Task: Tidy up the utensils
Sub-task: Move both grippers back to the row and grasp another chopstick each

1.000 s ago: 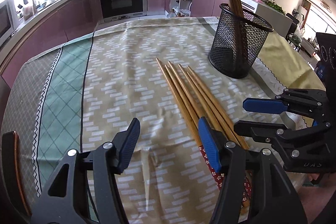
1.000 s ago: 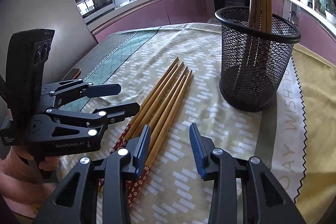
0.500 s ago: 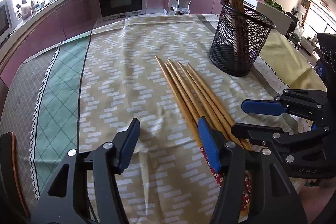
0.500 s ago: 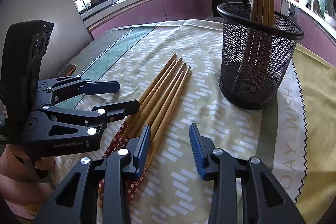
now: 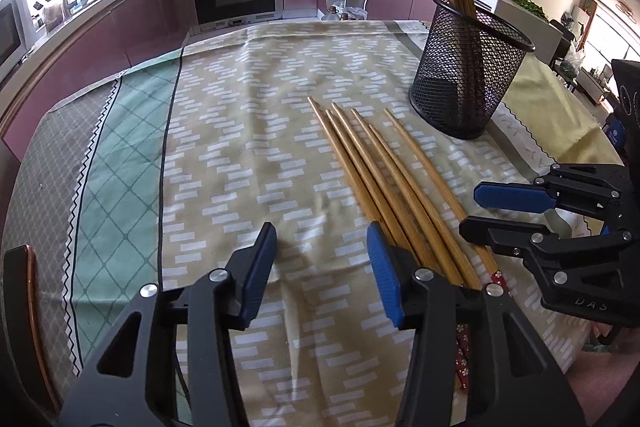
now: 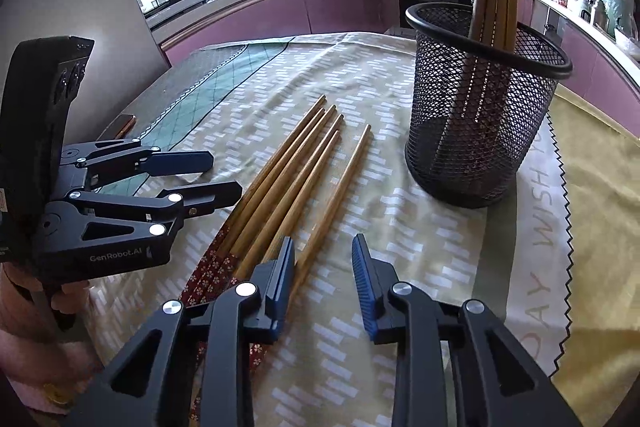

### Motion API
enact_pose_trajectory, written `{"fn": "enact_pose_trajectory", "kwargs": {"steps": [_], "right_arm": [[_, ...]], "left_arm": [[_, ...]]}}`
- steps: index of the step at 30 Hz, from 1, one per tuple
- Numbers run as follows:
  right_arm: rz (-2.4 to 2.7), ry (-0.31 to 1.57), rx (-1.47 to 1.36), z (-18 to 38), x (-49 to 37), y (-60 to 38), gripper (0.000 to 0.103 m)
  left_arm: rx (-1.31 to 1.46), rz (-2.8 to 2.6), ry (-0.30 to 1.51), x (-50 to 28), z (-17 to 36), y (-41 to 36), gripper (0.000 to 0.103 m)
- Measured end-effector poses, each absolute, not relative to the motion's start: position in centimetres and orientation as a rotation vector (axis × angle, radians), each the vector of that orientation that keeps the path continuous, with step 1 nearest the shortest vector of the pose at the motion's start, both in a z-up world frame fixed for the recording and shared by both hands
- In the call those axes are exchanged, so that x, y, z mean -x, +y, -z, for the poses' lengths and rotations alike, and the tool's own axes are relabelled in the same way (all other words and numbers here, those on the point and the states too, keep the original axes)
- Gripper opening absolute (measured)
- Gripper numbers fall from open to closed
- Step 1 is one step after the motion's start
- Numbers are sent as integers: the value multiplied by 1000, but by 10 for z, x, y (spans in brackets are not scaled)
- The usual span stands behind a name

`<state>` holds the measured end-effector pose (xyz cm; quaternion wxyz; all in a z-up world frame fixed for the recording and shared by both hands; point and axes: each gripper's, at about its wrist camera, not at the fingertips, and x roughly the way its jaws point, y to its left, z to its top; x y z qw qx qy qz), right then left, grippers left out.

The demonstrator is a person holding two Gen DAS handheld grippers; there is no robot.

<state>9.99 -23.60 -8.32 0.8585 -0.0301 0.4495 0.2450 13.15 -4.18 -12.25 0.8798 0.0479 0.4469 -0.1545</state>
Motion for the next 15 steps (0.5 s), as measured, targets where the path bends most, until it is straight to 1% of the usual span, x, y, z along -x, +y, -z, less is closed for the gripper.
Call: {"fn": "enact_pose_trajectory", "kwargs": {"steps": [7,15], "right_arm": [[-506,947,73,84,-103,-233,25],[-508,949,76,83,-105,-231,25]], "left_arm": [[-81,362,903,-134,112,-47,47],[-83,345,930,-148,122,-47,47]]}}
